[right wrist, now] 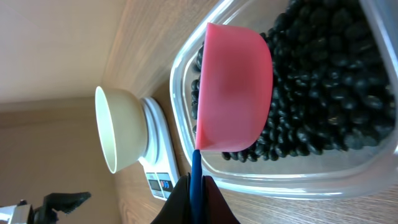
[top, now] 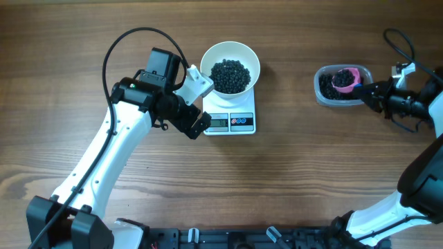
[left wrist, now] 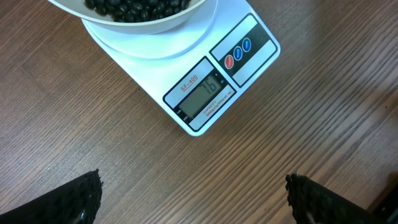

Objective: Scoop item into bowl and weigh 150g on scale
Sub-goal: 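Lower the pink scoop into the tub and drag it through the beans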

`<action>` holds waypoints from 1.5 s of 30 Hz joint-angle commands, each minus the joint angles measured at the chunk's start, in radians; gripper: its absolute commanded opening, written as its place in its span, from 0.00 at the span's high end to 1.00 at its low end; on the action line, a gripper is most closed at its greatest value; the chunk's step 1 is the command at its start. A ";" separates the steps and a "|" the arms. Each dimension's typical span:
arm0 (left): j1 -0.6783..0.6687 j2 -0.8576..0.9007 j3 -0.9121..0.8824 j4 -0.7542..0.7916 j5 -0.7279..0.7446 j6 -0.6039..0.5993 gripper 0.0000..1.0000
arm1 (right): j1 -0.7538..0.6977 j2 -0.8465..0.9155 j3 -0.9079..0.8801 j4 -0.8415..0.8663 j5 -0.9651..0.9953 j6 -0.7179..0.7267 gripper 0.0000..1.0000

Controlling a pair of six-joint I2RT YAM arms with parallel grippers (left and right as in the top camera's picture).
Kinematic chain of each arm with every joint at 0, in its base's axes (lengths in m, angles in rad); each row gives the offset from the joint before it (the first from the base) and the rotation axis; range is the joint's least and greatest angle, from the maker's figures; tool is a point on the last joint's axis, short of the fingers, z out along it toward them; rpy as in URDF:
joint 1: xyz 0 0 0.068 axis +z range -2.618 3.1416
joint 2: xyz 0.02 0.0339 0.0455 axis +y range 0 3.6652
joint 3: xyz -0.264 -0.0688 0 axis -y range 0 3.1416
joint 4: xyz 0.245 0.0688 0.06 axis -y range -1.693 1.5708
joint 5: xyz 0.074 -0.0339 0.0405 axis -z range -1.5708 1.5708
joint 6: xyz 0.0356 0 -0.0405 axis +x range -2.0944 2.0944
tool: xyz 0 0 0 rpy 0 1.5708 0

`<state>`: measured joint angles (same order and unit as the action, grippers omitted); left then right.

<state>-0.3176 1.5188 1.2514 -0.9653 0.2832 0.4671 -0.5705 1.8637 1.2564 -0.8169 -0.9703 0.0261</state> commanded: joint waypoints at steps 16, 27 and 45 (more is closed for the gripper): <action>0.006 0.006 0.007 0.000 0.015 0.016 0.00 | -0.001 0.014 -0.006 -0.041 -0.153 0.015 0.96; 0.006 0.006 0.007 0.000 0.015 0.016 0.00 | -0.002 0.014 -0.006 -0.037 -0.153 0.000 0.96; 0.006 0.006 0.007 0.000 0.015 0.016 0.00 | -0.056 0.014 -0.006 -0.040 -0.017 0.209 0.96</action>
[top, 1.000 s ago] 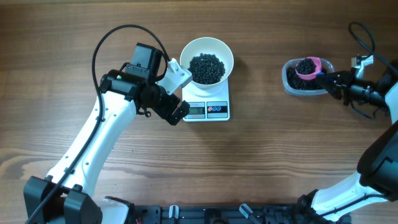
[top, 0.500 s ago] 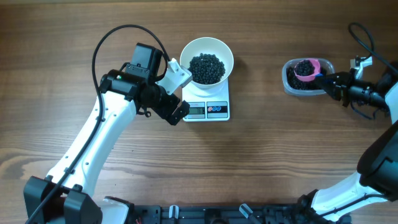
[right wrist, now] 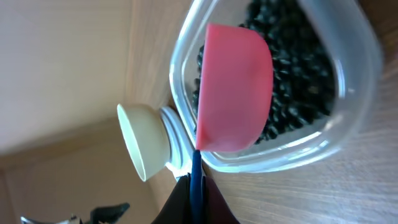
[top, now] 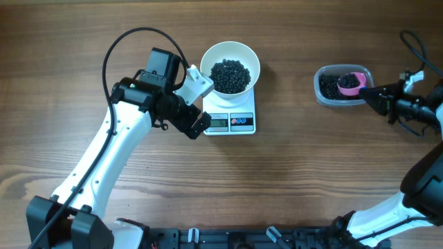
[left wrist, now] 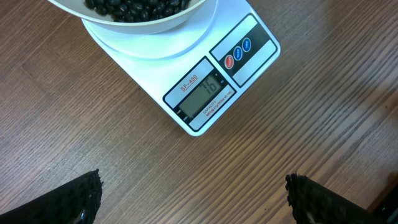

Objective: Scoop item into bowl and weigh 150g on scale
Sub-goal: 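Lower the pink scoop into the tub and drag it through the beans, then lift the filled scoop and carry it left over the white bowl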

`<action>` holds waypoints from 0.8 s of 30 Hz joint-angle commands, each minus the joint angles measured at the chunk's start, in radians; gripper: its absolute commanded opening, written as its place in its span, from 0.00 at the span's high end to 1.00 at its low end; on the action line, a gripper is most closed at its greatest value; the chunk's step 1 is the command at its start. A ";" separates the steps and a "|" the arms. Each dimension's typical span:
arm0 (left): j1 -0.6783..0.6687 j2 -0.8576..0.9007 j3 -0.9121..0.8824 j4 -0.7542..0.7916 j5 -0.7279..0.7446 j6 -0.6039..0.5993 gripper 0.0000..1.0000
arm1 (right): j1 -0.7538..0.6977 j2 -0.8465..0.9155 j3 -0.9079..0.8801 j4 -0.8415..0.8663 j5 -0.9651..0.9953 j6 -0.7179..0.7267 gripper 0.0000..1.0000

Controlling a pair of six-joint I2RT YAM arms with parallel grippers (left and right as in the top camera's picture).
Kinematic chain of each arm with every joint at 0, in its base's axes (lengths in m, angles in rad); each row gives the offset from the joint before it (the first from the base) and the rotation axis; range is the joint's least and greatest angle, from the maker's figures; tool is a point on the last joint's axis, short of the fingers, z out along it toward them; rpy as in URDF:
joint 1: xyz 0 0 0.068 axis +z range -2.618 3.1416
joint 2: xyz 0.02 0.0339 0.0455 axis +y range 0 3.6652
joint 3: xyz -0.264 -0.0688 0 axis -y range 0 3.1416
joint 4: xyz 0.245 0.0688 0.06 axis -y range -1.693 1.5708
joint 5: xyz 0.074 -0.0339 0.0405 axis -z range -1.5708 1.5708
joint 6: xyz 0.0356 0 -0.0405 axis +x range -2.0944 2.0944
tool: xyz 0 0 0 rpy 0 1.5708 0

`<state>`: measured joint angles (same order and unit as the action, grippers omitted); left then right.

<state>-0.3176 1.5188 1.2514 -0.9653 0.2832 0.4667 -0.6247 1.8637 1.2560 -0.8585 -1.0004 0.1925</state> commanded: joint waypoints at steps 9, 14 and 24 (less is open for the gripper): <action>0.006 0.006 0.007 0.000 0.015 0.016 0.00 | -0.002 0.014 -0.005 0.005 -0.108 -0.133 0.96; 0.006 0.006 0.007 0.000 0.015 0.016 0.00 | -0.004 0.014 -0.005 0.005 -0.119 -0.150 0.96; 0.006 0.006 0.007 0.000 0.015 0.016 0.00 | -0.004 0.014 -0.005 0.008 -0.243 -0.237 0.96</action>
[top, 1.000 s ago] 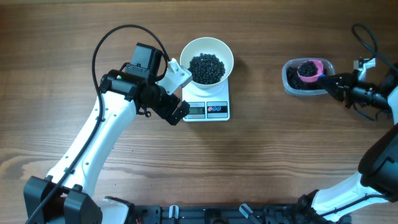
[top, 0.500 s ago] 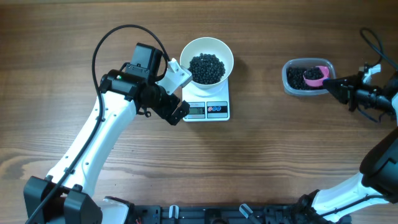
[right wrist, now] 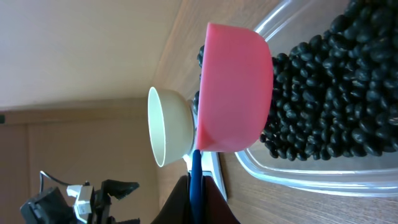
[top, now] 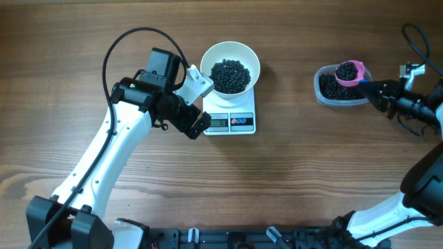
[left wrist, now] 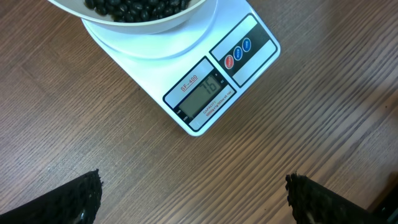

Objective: Scoop item into bowl and weigh 150g on scale
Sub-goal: 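Lift the filled scoop and carry it left over the white bowl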

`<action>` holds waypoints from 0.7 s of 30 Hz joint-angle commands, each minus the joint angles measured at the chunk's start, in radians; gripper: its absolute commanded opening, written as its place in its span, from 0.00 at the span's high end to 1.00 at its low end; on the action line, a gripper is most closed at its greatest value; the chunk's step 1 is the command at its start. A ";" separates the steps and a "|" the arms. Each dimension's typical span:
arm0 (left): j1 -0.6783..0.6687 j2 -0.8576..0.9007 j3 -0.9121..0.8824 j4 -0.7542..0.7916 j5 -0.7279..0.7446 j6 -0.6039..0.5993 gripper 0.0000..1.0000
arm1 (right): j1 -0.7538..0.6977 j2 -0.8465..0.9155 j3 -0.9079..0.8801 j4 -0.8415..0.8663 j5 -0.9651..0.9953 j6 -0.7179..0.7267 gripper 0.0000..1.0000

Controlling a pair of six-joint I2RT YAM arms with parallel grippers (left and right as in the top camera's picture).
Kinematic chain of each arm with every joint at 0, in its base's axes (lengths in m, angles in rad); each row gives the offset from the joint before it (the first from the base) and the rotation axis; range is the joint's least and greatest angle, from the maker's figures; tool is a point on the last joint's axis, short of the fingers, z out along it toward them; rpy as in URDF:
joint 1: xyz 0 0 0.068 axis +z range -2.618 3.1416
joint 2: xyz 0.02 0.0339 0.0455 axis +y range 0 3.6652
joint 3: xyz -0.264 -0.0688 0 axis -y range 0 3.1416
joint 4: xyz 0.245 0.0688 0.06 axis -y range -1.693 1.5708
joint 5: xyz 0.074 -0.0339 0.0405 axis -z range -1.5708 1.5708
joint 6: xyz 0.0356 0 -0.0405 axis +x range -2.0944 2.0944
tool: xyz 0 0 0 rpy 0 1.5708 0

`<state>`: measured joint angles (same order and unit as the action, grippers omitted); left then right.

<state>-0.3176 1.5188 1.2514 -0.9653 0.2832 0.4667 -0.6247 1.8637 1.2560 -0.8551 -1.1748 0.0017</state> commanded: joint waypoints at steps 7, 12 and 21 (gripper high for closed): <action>0.006 0.006 0.007 0.000 0.015 0.016 0.00 | 0.003 0.014 -0.005 0.027 -0.155 -0.060 0.96; 0.006 0.006 0.007 0.000 0.015 0.016 0.00 | 0.040 0.015 -0.005 0.169 -0.267 0.039 0.96; 0.006 0.006 0.007 0.000 0.015 0.016 0.00 | 0.257 0.015 -0.005 0.757 -0.266 0.573 0.96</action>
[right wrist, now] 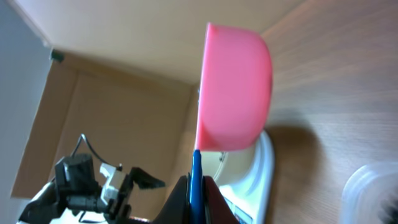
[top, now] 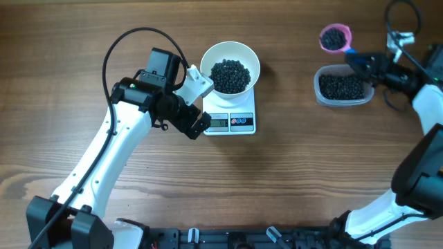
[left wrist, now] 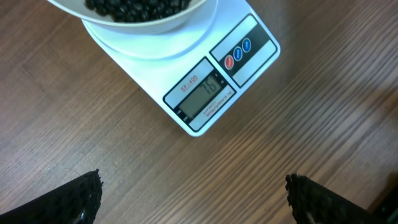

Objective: Scoop item into bowl and weigh 150g on scale
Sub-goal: 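Lift the filled scoop and carry it left over the white bowl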

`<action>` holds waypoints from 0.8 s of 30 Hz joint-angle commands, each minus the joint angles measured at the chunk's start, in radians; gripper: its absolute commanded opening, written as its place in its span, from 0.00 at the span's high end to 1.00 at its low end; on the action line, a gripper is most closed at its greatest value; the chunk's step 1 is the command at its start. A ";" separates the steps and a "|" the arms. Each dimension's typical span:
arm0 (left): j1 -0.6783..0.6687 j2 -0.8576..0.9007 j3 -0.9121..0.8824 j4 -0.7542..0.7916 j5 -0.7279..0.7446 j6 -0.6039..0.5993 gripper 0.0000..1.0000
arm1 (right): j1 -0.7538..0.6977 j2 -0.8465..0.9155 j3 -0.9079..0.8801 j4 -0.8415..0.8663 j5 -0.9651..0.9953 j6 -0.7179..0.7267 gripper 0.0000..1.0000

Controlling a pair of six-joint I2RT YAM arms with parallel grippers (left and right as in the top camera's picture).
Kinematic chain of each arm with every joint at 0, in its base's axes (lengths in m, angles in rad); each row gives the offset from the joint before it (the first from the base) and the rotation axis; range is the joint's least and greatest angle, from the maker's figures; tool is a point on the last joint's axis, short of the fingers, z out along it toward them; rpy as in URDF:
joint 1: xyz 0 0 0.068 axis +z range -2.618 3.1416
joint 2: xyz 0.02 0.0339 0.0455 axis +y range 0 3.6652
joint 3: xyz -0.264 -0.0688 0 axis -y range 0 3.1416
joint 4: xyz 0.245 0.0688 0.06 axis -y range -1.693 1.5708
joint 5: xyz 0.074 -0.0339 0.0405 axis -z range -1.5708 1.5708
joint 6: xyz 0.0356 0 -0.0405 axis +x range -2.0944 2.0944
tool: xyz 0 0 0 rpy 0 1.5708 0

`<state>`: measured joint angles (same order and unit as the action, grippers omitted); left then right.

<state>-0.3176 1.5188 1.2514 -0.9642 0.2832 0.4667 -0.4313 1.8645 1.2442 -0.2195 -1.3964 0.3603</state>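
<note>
A white bowl point(top: 230, 66) of black beans sits on the white scale point(top: 230, 122), whose display point(left wrist: 208, 95) reads 16. My right gripper point(top: 358, 61) is shut on the blue handle point(right wrist: 196, 180) of a pink scoop point(top: 335, 37) full of beans, held above the table up-left of the clear bean container point(top: 342, 86). The scoop's pink underside point(right wrist: 235, 87) fills the right wrist view. My left gripper point(top: 197, 124) hangs open beside the scale's left front, its fingertips point(left wrist: 81, 193) wide apart over bare wood.
The left arm reaches from the bottom left toward the scale. A black cable loops above it point(top: 131, 41). The right arm comes in from the right edge. Wooden table point(top: 297, 173) lies between scale and container.
My right gripper has moved the filled scoop out of the bean container, up and to the left, so it is now over the table beyond the container. The left arm has not moved.
The pink scoop first lay in the container's beans, held by my right gripper. It sat deeper among them, then stood filled at the container's upper edge, and now hangs clear of it toward the bowl. The scale has read 16 throughout; my left gripper stayed open.
</note>
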 commanded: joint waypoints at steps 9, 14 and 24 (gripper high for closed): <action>0.006 0.006 0.007 -0.001 0.015 0.016 0.00 | 0.234 0.014 0.006 0.479 -0.037 0.453 0.95; 0.006 0.006 0.007 -0.001 0.015 0.016 0.00 | 0.285 0.014 0.006 0.481 0.004 0.423 0.95; 0.006 0.006 0.007 -0.001 0.015 0.016 0.00 | 0.406 0.014 0.006 0.481 0.099 0.268 0.89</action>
<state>-0.3176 1.5188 1.2514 -0.9649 0.2836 0.4671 -0.0509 1.8656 1.2423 0.2523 -1.3289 0.7086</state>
